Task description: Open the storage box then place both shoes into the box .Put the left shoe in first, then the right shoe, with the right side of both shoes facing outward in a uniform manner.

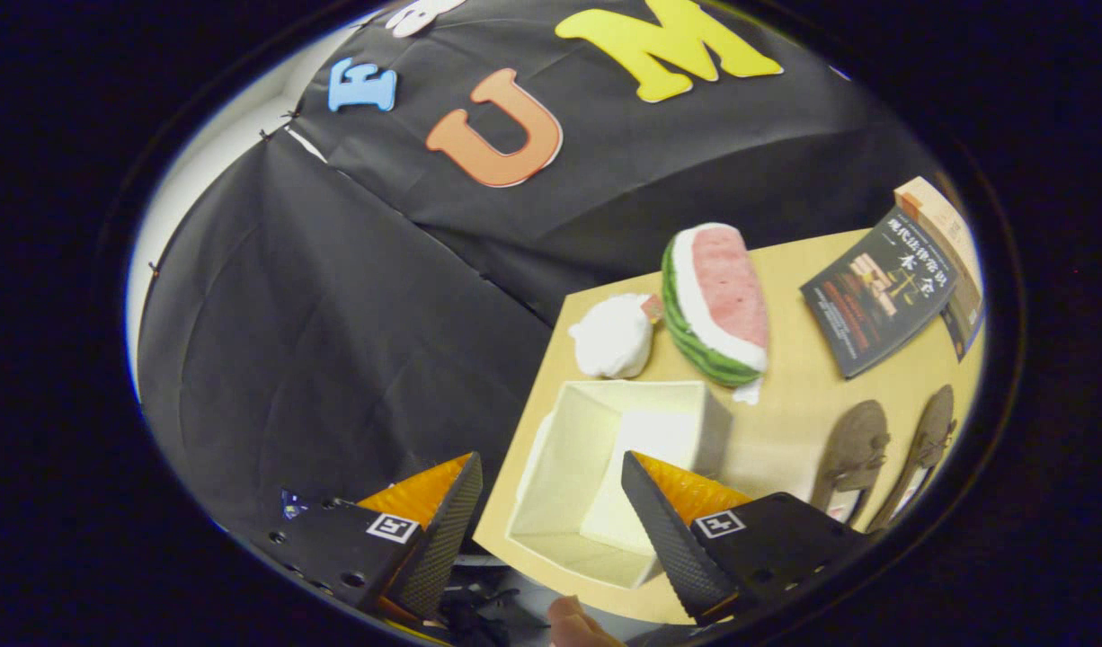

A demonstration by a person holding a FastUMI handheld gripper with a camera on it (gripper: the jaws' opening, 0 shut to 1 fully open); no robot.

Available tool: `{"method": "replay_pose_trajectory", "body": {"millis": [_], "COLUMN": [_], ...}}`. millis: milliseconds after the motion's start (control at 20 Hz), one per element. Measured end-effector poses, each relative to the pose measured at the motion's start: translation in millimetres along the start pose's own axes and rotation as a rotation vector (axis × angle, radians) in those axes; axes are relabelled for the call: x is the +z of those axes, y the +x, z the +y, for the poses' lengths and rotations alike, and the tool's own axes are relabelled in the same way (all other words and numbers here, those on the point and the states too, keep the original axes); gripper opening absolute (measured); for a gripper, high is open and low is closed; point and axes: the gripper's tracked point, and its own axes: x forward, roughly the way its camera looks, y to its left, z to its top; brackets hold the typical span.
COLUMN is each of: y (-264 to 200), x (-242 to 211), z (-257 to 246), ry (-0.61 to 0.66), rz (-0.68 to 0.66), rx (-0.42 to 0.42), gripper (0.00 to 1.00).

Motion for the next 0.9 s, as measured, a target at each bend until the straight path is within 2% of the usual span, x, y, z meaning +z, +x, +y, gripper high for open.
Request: {"method": "replay_pose_trajectory", "body": {"millis": [100, 300, 550, 750, 900], "y": [-13.0, -38.3, -55.6, -57.2, -46.7], "x": [-0.4, -12.8, -50.3, -81.6, -95.4], "z": [-36.8, -128.8, -218.9, -274.4, -300.0], "ry": [0.012, -0.021, -0.110, -0.169, -0.167], "rz": [-0.007, -0.004, 0.093, 0.201, 0.254], "rx": [-0.062, -0.260, -0.521, -0.669, -0.727], "gripper": [0.95, 0.96, 0.96, 0.95, 0.91]}}
